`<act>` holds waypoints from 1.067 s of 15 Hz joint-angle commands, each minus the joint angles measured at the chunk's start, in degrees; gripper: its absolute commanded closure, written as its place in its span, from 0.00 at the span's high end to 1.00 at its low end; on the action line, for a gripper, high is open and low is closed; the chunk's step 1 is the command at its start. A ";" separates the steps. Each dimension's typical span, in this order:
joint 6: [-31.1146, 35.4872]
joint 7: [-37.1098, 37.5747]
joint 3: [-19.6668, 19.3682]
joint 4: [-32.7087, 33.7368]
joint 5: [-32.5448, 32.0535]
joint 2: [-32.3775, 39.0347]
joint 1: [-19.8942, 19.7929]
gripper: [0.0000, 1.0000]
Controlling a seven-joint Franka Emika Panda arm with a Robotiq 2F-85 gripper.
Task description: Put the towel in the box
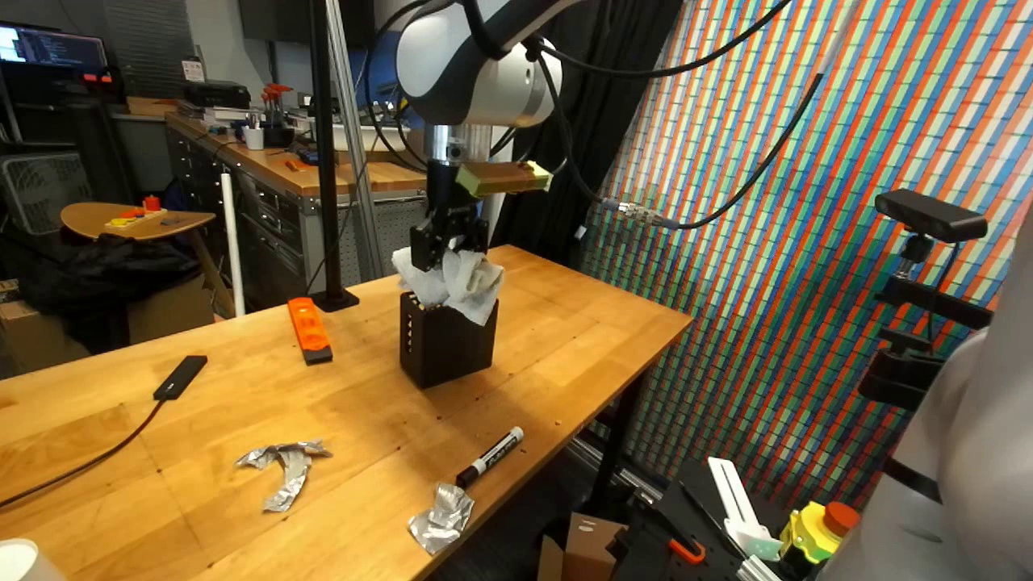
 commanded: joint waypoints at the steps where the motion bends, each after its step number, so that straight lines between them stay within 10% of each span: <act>1: 0.40 0.17 -1.09 3.33 0.93 4.19 -1.39 0.02; 16: 1.31 -3.44 0.45 2.29 3.62 12.56 -2.57 0.03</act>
